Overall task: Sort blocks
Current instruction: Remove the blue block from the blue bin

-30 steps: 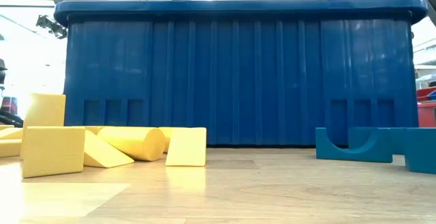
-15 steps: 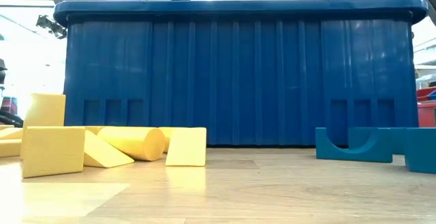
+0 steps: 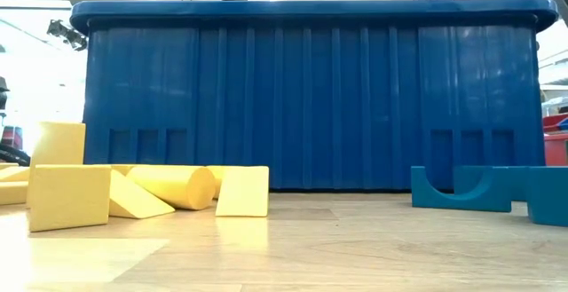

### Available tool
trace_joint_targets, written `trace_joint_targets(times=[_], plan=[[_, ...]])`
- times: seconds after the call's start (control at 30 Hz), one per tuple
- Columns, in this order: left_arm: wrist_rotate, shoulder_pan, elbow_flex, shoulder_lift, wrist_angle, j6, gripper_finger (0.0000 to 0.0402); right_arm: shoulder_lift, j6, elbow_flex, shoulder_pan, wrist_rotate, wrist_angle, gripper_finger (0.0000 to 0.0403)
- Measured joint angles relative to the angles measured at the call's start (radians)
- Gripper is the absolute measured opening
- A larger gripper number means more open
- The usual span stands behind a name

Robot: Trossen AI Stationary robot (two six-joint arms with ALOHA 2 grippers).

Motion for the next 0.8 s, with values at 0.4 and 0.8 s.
trace_joint_targets(times=[0.4,0.8], plan=[[0.000,0.000,0.000,0.000,-0.004,0.000,0.0158,-0.200,0.018,-0.007,0.000,-0.020,0.015,0.0111],[0.000,0.000,0.000,0.000,-0.003,-0.006,0.0158,-0.545,0.214,-0.005,0.104,-0.120,0.026,0.0112]])
